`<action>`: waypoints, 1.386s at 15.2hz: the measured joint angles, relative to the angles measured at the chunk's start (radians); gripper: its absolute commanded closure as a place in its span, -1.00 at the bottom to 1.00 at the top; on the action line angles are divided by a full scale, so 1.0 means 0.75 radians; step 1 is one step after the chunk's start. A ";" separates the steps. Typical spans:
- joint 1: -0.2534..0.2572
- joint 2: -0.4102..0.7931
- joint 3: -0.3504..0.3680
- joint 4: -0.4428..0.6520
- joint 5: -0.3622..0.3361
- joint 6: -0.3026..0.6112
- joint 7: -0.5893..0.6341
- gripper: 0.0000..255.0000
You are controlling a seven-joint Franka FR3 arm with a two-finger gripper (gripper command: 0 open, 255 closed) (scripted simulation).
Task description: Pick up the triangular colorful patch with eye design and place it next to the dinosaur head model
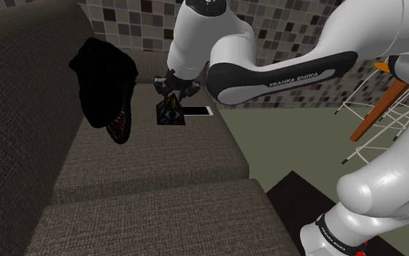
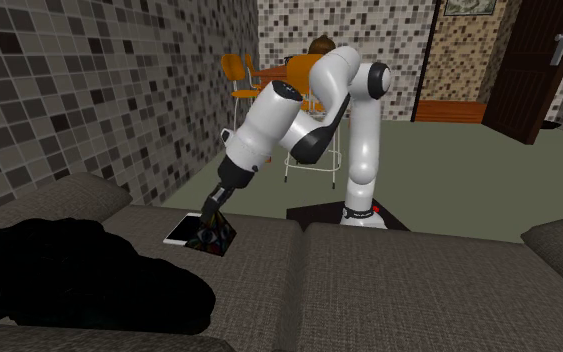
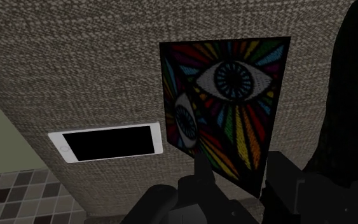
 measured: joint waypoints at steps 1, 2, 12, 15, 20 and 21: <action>0.004 0.005 -0.003 -0.012 -0.012 0.009 0.013 1.00; 0.016 0.023 -0.012 -0.019 -0.037 0.015 0.033 1.00; 0.095 0.124 -0.086 -0.111 -0.218 0.089 0.193 1.00; 0.120 0.151 -0.107 -0.125 -0.263 0.100 0.231 1.00; 0.121 0.153 -0.111 -0.130 -0.270 0.104 0.237 1.00; 0.121 0.154 -0.111 -0.130 -0.270 0.104 0.237 -1.00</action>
